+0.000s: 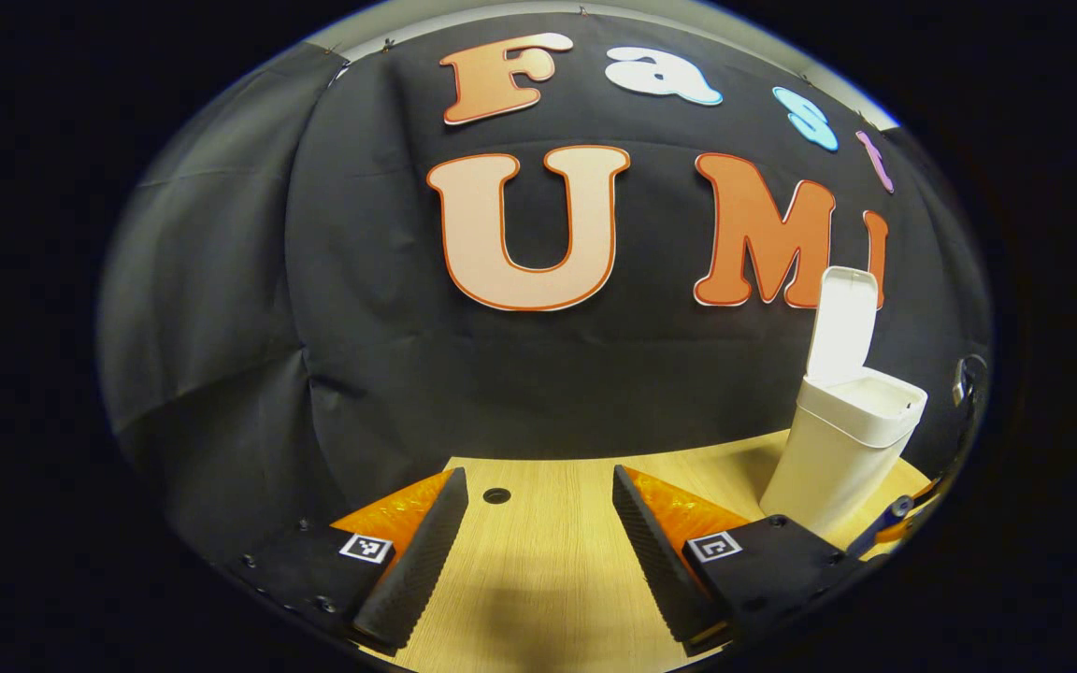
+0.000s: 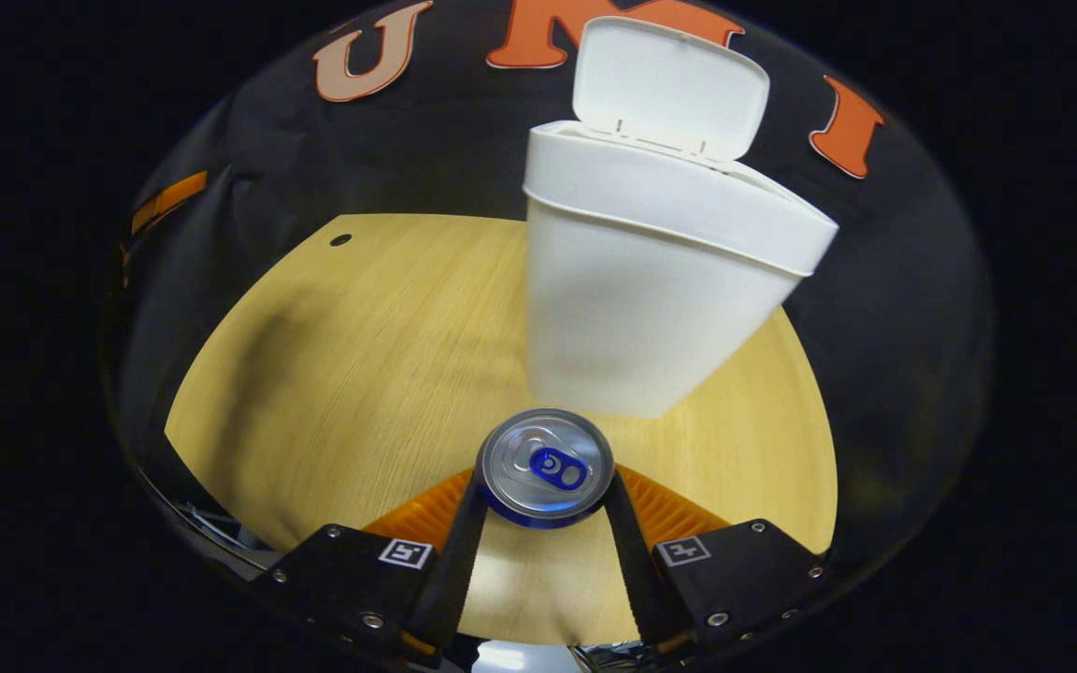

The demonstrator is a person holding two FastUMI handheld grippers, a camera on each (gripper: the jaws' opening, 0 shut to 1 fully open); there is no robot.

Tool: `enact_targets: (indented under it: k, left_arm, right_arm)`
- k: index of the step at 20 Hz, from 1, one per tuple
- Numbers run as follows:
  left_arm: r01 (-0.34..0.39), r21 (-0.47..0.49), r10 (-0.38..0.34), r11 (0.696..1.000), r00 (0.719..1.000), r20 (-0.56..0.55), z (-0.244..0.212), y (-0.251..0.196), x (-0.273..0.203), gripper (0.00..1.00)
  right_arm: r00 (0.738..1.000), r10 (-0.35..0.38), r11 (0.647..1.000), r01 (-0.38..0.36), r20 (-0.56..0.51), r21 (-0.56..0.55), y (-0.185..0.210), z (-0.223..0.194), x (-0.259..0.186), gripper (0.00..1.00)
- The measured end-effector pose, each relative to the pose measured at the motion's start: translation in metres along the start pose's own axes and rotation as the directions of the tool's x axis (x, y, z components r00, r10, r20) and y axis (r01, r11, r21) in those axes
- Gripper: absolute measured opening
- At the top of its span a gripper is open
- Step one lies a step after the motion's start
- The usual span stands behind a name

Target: Press the lid of the desktop garbage bin to open it, pick up the crumpled paper on the desktop and throw it into the bin, then pick up the pop can on the desktop and drop it into the bin, and finally close the garbage bin lid.

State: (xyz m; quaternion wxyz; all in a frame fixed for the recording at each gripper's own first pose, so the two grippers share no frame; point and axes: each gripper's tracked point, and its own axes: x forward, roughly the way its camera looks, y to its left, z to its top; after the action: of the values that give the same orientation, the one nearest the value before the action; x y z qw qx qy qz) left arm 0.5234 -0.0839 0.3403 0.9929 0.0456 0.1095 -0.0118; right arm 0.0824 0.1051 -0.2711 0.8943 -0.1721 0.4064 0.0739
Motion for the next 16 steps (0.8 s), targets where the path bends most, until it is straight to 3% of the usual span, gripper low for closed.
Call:
enact_targets:
  k: [9,12,16]
  left_arm:
    - [0.023,0.013,-0.023,1.000,1.000,0.005,0.004,-0.010,0.010,0.99]
    - [0.021,0.022,-0.021,1.000,1.000,0.008,0.006,-0.009,0.012,0.99]
    - [0.016,0.032,-0.017,0.999,1.000,0.009,0.006,-0.007,0.015,0.98]
  right_arm:
    - [0.996,-0.066,0.997,0.064,0.061,0.030,-0.006,0.056,-0.033,0.72]
    - [0.986,-0.112,0.994,0.113,0.122,-0.003,-0.018,0.092,-0.056,0.72]
    - [0.971,-0.120,0.992,0.124,0.207,-0.008,-0.041,0.148,-0.075,0.72]
